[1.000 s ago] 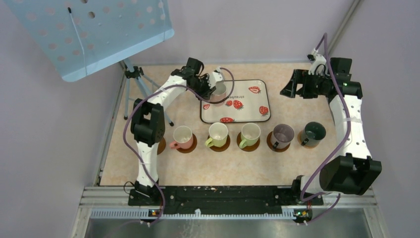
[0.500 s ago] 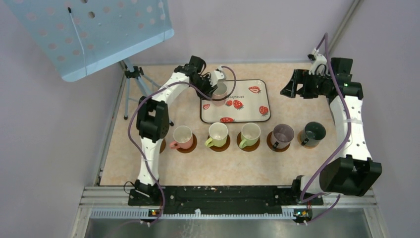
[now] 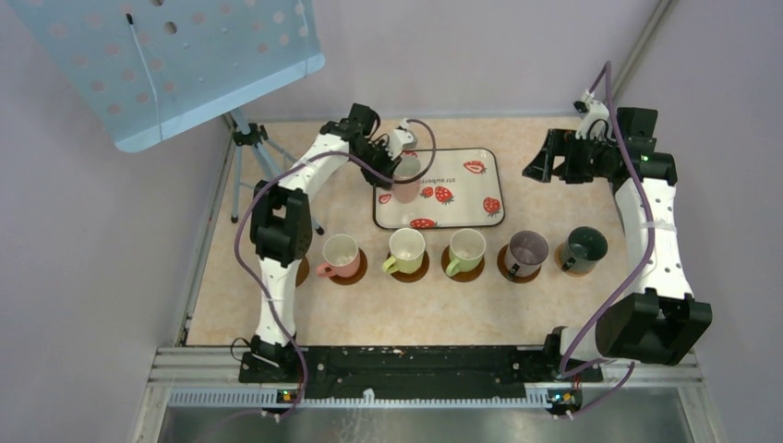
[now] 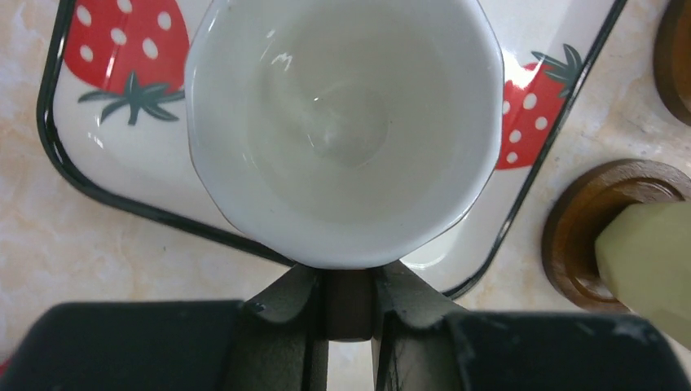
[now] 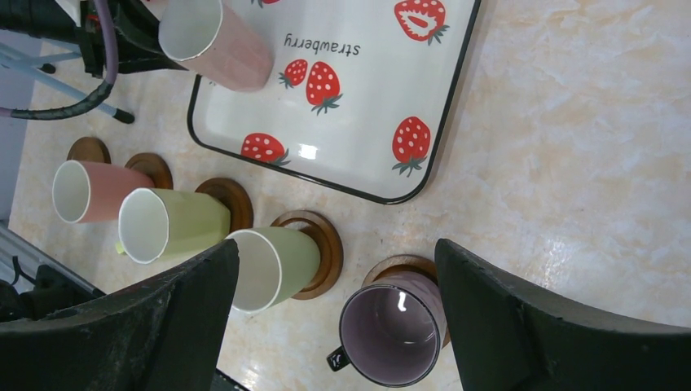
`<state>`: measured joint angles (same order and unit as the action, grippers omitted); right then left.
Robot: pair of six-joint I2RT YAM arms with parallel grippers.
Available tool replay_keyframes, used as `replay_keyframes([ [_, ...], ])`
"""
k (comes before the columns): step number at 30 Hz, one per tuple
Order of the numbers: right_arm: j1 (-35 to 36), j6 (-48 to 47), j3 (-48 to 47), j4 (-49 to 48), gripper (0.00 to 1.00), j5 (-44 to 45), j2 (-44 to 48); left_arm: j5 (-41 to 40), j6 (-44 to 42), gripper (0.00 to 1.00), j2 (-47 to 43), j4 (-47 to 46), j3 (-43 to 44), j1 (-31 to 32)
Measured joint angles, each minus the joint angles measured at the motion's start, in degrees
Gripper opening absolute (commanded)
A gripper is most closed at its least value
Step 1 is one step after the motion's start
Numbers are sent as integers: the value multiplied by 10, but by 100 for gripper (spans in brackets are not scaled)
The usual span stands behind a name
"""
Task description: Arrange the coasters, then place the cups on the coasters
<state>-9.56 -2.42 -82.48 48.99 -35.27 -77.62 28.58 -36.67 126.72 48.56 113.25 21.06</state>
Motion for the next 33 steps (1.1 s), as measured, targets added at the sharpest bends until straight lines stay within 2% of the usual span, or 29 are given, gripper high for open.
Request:
replay_keyframes([
  [5,0,-1,0,0,88,-1,0,8,21,0,-74,-4,-62,-20],
  [10,0,-2,0,-2,88,-8,5,31,26,0,-196,-13,-130,-64],
  [17,0,-1,5,-8,87,-26,14,89,-1,0,-353,10,-204,-168],
  [26,0,-1,23,-13,86,-43,21,158,-116,0,-494,123,-288,-367],
  [33,0,-1,41,-14,86,-54,30,194,-227,0,-564,215,-361,-460],
])
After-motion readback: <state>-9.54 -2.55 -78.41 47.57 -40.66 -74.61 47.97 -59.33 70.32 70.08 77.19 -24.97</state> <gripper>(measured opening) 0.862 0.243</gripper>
